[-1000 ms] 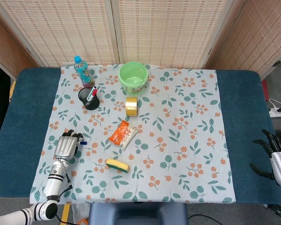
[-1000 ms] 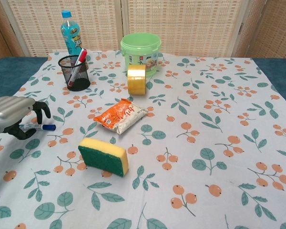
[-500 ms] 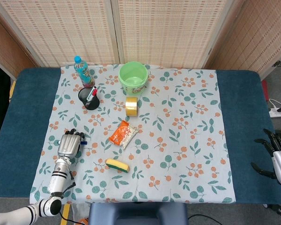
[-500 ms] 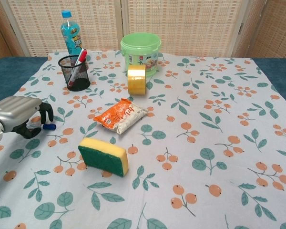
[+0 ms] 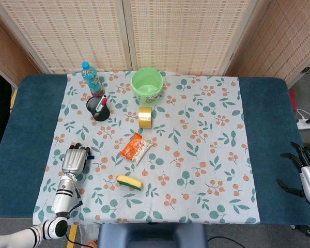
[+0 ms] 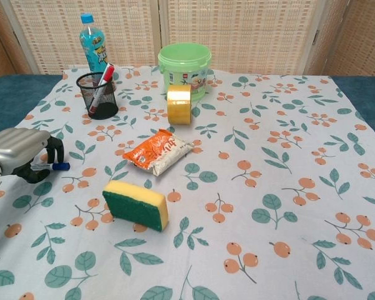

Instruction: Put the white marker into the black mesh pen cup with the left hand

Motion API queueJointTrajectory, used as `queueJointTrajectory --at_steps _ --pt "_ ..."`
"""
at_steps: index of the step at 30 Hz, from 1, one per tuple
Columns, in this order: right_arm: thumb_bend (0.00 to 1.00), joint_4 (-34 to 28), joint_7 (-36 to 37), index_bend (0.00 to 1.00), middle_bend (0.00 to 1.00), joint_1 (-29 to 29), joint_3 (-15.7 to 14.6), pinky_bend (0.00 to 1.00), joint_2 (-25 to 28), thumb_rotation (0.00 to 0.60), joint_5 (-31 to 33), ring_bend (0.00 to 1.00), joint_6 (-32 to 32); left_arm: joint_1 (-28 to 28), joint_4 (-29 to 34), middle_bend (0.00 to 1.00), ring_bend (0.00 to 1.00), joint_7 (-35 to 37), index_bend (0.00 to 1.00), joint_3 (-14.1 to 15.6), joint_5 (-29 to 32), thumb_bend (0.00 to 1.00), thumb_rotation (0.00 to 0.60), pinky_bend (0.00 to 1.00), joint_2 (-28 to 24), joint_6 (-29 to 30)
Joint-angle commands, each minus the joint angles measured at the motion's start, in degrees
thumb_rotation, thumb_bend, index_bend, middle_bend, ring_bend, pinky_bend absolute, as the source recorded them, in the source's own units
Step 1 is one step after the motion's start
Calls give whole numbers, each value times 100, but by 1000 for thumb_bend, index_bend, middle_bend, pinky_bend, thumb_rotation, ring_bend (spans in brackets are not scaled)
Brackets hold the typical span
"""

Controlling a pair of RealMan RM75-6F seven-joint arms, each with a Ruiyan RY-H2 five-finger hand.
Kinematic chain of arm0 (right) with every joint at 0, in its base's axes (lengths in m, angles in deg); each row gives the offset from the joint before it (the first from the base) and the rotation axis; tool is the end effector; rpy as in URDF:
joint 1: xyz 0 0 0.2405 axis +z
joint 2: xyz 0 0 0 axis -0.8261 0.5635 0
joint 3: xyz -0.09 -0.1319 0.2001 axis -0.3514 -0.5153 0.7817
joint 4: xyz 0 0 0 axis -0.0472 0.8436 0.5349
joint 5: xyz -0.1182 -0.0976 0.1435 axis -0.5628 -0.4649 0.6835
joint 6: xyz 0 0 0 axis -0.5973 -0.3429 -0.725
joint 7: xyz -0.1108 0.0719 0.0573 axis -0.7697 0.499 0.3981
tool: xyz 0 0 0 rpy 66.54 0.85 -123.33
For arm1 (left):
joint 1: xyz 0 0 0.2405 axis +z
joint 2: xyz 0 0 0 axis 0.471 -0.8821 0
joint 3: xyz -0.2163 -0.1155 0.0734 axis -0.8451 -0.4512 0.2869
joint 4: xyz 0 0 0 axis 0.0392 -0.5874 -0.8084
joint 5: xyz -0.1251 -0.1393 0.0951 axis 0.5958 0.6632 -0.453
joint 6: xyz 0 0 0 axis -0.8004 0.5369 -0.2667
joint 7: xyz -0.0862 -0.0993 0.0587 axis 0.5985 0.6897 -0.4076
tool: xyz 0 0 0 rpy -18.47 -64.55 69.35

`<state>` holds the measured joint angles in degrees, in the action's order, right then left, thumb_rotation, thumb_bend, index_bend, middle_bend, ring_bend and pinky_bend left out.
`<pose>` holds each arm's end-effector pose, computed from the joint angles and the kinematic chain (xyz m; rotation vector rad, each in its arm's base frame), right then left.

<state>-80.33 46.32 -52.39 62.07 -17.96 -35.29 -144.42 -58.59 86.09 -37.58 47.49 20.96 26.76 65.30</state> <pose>-0.3232 -0.1730 0.1955 1.3516 -0.9757 0.8802 -0.2570 0.3249 -0.0336 -1.6000 -0.8599 -0.6107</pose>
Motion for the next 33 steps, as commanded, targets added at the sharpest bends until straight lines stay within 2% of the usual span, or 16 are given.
queueJointTrajectory --at_steps 1,10,16,22,27,33 --pt "128 0 7 284 50 2 -1 0 2 600 2 86 9 -11 20 479 217 -28 462 6 -26 392 600 302 -2 21" --pt "128 20 70 285 52 0 12 0 18 600 17 96 5 -26 61 540 243 -159 515 -12 -72 392 600 312 -21 165" --pt "128 44 80 289 59 6 20 0 1 600 31 105 16 -10 148 552 252 -152 507 -28 -187 392 600 326 -82 348" --pt "127 88 175 289 59 14 31 0 -10 600 20 105 13 28 779 551 254 212 490 -223 -578 392 600 333 -511 837" --pt "128 105 231 289 59 2 20 0 -1 600 -29 105 -21 -9 1636 553 254 1553 493 -673 -872 392 600 346 -1130 895" --pt "128 95 250 289 59 -17 16 0 13 600 -76 105 -83 -327 2104 571 266 2761 511 -1394 -584 391 600 350 -1808 262"
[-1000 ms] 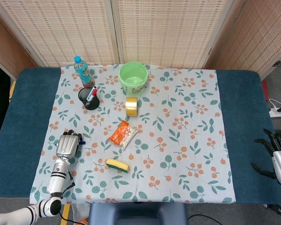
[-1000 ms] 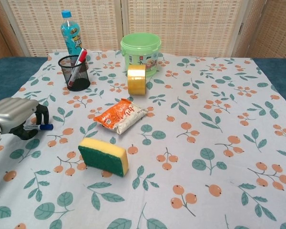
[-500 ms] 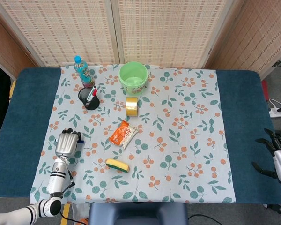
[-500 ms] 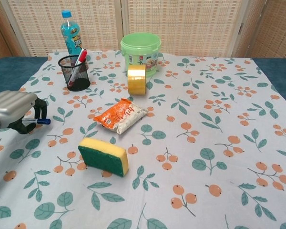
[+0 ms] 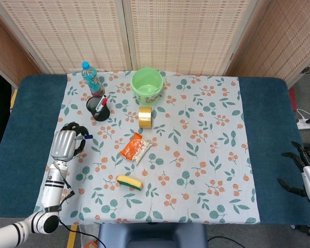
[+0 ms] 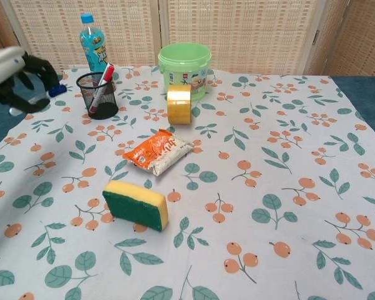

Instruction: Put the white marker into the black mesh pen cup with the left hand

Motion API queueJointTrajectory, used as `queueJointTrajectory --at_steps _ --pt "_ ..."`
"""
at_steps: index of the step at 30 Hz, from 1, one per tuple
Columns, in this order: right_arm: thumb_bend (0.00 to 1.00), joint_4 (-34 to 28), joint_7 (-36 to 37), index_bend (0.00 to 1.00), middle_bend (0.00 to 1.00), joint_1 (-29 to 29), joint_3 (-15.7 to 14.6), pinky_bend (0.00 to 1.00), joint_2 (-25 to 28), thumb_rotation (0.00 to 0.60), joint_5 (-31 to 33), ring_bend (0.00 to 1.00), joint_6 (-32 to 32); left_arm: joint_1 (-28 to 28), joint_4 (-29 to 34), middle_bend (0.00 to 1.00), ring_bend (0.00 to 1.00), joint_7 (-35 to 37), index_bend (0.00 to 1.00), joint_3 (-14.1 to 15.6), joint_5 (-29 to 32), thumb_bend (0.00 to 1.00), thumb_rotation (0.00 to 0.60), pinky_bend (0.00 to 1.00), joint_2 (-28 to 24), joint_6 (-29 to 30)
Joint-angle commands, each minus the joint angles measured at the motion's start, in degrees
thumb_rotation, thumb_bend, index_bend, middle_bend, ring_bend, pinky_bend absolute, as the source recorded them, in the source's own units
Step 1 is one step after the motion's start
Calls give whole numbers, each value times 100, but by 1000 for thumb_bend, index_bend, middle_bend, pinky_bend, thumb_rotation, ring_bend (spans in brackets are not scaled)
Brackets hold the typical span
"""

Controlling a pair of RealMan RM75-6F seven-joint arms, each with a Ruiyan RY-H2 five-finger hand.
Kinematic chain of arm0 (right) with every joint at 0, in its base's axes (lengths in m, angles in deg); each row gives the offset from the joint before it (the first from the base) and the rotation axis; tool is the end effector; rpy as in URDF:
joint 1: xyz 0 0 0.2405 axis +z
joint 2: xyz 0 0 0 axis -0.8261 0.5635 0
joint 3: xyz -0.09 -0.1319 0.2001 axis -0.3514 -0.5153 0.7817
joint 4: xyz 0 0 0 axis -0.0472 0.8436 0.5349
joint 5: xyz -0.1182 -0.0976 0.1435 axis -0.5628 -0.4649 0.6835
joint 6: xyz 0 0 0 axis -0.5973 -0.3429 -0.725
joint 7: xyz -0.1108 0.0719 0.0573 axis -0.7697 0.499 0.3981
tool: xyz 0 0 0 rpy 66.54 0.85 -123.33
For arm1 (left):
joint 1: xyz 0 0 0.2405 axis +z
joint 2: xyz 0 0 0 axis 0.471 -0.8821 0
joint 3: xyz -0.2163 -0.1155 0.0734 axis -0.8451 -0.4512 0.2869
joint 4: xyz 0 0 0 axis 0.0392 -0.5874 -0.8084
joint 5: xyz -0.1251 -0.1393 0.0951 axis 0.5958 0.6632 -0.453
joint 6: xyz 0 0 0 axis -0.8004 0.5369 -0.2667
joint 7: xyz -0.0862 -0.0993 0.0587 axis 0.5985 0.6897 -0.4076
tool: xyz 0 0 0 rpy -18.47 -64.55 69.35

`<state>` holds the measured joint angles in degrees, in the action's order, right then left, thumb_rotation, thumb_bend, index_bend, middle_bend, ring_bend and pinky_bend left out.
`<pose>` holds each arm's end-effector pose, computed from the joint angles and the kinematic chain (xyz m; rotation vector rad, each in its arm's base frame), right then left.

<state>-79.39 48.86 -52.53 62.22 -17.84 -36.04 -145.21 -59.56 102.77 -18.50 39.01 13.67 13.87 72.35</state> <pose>-0.3240 -0.1731 0.1994 1.3432 -0.9789 0.9146 -0.1960 0.3530 0.0594 -1.3969 -0.9385 -1.1536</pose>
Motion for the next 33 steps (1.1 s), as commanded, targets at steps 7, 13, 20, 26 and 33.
queueJointTrajectory --at_steps 7,13,20,26,33 --pt "128 -17 -68 289 59 -3 9 0 -9 600 32 105 2 -709 269 574 268 3124 518 -1231 559 391 600 345 -969 -1903" --pt "128 -28 -186 289 59 10 24 0 -31 600 96 105 40 -1293 -892 574 268 4353 529 -1391 437 393 600 343 -590 -2588" --pt "128 -50 -372 289 59 11 89 0 -70 600 312 105 88 -2119 -2727 576 268 5247 541 -1250 38 393 600 343 102 -3165" --pt "127 -59 -497 289 59 16 132 0 -97 600 443 105 118 -2440 -3636 572 268 5819 545 -1022 -283 393 600 343 461 -3332" --pt "128 -91 -722 289 59 51 158 0 -151 600 569 106 209 -2666 -4842 568 268 6852 545 -534 -716 393 600 342 977 -3501"
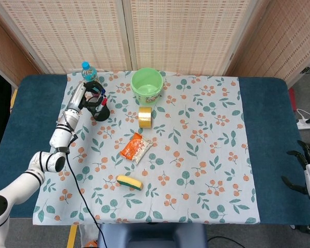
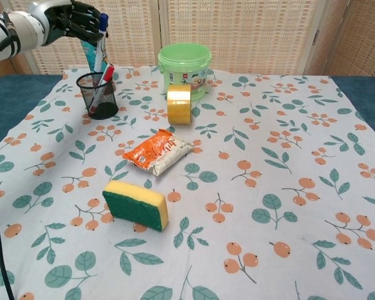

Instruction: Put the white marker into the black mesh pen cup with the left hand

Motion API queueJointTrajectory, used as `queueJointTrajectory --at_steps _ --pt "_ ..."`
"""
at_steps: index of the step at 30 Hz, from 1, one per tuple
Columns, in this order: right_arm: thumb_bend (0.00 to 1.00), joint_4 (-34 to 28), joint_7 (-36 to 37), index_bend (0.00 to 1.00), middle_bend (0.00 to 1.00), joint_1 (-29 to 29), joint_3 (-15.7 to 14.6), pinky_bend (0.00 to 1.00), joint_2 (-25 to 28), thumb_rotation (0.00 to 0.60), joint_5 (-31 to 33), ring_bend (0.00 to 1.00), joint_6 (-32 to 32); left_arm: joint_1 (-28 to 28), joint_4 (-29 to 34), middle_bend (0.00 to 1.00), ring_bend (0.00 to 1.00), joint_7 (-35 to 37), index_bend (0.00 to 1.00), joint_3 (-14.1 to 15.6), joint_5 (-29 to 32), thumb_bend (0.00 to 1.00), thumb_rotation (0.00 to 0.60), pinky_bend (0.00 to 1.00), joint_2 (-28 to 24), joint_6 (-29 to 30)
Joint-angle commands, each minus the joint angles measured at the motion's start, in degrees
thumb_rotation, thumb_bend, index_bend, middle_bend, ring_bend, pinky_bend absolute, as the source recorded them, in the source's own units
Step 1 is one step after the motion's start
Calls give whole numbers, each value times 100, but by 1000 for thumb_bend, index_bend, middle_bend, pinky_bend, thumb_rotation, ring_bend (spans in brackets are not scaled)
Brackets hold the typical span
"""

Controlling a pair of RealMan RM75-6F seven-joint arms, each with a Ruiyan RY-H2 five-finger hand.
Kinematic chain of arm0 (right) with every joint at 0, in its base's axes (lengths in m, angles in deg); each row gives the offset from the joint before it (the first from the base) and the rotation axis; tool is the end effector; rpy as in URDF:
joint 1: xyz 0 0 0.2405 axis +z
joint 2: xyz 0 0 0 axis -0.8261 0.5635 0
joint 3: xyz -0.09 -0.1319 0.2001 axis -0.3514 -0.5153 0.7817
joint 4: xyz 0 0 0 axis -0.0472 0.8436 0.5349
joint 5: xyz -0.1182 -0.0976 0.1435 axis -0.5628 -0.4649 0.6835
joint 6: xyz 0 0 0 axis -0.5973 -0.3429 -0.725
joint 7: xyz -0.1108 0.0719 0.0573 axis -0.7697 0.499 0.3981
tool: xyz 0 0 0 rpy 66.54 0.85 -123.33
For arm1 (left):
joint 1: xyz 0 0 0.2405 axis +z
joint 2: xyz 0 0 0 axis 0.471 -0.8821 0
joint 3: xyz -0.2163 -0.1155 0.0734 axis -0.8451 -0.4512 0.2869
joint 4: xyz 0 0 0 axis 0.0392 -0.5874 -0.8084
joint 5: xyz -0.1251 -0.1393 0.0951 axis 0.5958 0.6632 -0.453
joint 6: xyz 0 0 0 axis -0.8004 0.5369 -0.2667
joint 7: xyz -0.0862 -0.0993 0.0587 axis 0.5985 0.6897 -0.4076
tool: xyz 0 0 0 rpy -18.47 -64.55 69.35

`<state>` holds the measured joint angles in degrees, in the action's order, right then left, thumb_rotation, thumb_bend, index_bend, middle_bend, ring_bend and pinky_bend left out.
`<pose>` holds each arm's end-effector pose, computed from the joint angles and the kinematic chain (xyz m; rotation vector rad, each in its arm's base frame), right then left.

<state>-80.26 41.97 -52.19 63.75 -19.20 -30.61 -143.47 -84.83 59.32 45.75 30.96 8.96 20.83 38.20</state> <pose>-0.3304 -0.1795 0.1956 1.2954 -0.9537 0.8175 -0.1555 0.5168 0.0736 -1.2141 -1.5788 -1.5110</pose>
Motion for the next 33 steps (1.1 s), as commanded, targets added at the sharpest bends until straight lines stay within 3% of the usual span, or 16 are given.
queueJointTrajectory --at_steps 1,12,15,19,21,26,30,33 --pt "128 -4 -41 289 59 22 6 0 -19 600 31 106 46 -148 -582 566 265 480 545 311 -268 393 600 342 317 -96" --pt "128 -13 -128 289 59 37 24 0 -43 600 95 105 90 -338 -1700 541 238 1005 545 742 -429 393 600 338 784 -288" --pt "128 -15 -124 289 59 33 27 0 -40 600 95 105 84 -364 -1778 413 181 1072 468 824 -455 393 600 316 812 -303" --pt "128 -10 -100 289 59 29 27 0 -31 600 93 106 89 -407 -1824 118 30 1102 230 951 -520 397 600 220 791 -308" --pt "128 -9 -82 289 59 25 28 0 -29 600 82 105 77 -409 -1835 33 1 1074 155 1000 -539 397 600 177 784 -285" --pt "128 -8 -22 289 59 20 23 0 -13 600 64 106 83 -415 -1914 0 0 874 108 1015 -472 398 600 130 804 -173" --pt "128 -13 40 289 59 26 6 0 0 600 -1 105 89 -323 -2007 12 0 16 109 1010 -484 400 600 126 766 716" --pt "128 -21 149 289 59 36 -26 0 15 600 -115 105 91 120 -1692 93 10 -1669 187 1352 -879 402 600 151 424 2253"
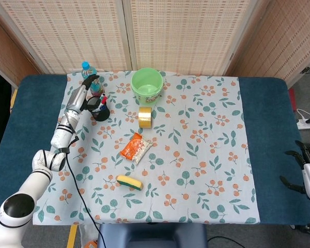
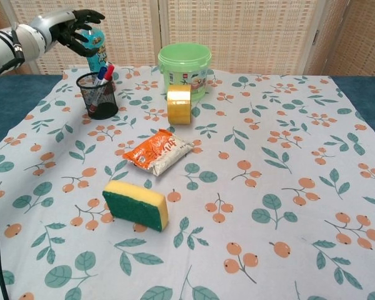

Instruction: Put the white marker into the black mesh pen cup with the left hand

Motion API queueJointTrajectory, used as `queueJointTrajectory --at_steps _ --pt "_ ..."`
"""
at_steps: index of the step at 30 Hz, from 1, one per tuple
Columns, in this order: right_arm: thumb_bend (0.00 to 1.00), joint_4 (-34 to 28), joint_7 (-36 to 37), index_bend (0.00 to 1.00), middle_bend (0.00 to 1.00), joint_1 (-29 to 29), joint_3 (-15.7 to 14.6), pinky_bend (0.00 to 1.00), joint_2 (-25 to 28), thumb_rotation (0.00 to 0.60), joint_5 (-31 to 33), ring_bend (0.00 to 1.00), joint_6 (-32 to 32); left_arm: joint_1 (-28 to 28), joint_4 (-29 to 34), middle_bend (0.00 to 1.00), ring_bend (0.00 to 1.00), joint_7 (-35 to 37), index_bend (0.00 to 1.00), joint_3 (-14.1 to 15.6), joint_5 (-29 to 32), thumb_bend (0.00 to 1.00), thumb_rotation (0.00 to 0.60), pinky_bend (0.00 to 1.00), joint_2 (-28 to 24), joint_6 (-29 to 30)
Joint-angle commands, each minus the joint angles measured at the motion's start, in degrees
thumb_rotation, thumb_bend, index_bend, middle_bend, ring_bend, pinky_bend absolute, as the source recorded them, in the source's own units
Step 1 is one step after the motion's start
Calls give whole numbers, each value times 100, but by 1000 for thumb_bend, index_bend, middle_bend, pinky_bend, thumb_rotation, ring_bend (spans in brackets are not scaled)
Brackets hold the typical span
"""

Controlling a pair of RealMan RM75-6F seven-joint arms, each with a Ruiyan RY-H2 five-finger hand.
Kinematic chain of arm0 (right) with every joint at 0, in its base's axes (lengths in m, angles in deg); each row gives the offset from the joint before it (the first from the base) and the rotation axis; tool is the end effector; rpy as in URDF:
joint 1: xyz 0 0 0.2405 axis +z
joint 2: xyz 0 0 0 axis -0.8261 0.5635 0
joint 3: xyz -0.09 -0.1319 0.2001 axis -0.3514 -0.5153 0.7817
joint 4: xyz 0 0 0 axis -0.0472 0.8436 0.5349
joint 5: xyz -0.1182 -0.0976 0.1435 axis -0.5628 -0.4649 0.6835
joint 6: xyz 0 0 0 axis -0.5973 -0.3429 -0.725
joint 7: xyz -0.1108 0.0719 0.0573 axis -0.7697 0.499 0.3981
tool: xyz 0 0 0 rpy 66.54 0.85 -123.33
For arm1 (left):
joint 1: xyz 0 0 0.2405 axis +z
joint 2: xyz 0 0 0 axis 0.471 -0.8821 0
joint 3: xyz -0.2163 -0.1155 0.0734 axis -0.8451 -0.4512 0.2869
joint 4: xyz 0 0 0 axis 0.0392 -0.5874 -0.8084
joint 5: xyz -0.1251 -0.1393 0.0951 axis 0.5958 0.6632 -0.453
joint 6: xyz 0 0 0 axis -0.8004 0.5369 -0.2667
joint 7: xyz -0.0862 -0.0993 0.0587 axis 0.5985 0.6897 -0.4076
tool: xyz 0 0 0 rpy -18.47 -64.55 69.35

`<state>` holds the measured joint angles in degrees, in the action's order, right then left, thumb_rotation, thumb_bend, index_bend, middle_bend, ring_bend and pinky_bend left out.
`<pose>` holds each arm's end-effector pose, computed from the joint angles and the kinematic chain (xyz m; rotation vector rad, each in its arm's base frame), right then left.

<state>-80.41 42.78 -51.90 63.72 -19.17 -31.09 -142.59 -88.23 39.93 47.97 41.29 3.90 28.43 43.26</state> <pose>-0.3290 -0.1810 0.1929 1.3078 -0.9725 0.8274 -0.1730 0.5250 0.0700 -1.3648 -1.2904 -1.3715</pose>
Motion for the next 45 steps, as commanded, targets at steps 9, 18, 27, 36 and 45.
queueJointTrajectory --at_steps 9,18,27,36,45 --pt "128 -61 283 289 59 24 -174 0 61 600 -549 106 -80 2924 5884 112 27 -6826 249 1273 -354 399 600 148 -3021 4052" --pt "128 -216 237 289 59 -9 -319 0 94 600 -984 106 -288 4193 6910 109 20 -7302 294 1928 6 405 600 140 -3375 4493" --pt "127 -288 95 289 59 -22 -366 0 80 600 -1109 106 -372 4424 6366 123 20 -7028 314 1839 139 411 600 137 -3160 4266" --pt "128 -294 48 289 59 -21 -372 0 69 600 -1098 106 -389 4424 6237 138 20 -7064 324 1616 400 410 600 137 -3126 3881" --pt "128 -285 53 289 59 -23 -385 0 70 600 -1111 106 -414 4487 5966 137 20 -7053 307 1440 605 410 600 137 -3030 3696"
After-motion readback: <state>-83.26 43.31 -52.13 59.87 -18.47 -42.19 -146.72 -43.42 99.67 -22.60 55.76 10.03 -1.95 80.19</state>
